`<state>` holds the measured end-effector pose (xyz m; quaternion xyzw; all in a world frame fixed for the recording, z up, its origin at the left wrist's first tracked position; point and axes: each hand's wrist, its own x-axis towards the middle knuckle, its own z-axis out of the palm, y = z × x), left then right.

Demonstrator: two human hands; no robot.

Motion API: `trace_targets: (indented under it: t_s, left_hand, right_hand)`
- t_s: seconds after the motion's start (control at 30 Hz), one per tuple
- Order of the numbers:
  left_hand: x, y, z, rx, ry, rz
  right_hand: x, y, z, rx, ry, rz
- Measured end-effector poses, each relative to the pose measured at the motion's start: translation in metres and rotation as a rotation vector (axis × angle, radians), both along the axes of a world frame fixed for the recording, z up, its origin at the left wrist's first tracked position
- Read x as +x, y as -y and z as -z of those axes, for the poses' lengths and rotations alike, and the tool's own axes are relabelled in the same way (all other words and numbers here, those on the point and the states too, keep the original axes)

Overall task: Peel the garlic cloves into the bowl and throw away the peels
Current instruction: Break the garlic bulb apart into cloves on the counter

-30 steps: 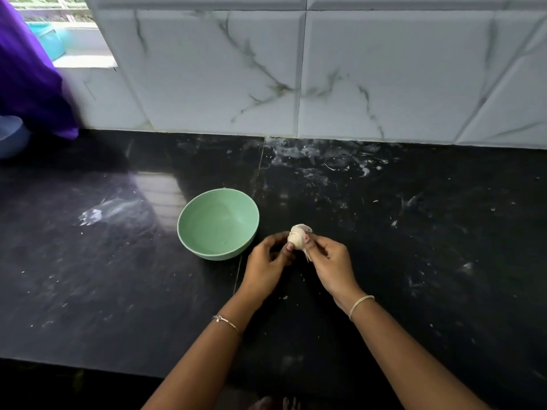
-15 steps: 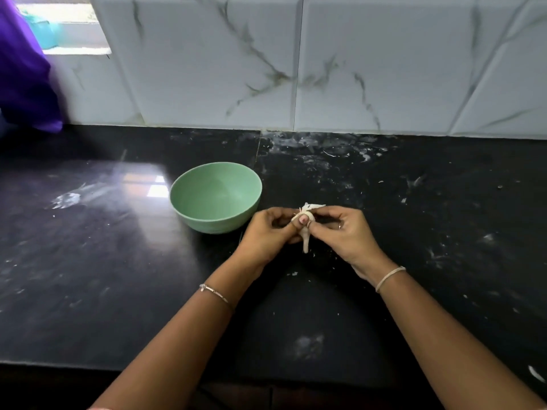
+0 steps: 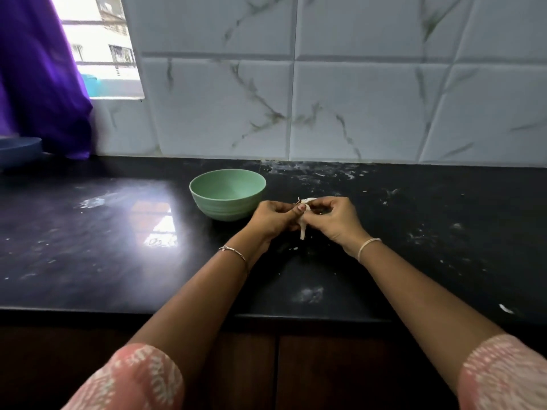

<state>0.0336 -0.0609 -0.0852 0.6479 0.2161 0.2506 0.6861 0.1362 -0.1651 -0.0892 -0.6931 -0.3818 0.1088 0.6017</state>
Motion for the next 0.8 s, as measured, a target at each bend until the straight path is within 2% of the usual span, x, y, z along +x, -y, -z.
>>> trace_targets:
  t_s: [0.43, 0.8]
  left_hand:
    - [0.024, -0.015, 0.003, 0.093, -0.075, -0.081]
    - [0.025, -0.014, 0.005, 0.154, -0.06, -0.055]
  right_hand:
    - [0.013, -0.014, -0.003, -0.1, 0.31, 0.019]
    - [0.016, -0.013, -0.003, -0.247, 0.676, 0.052]
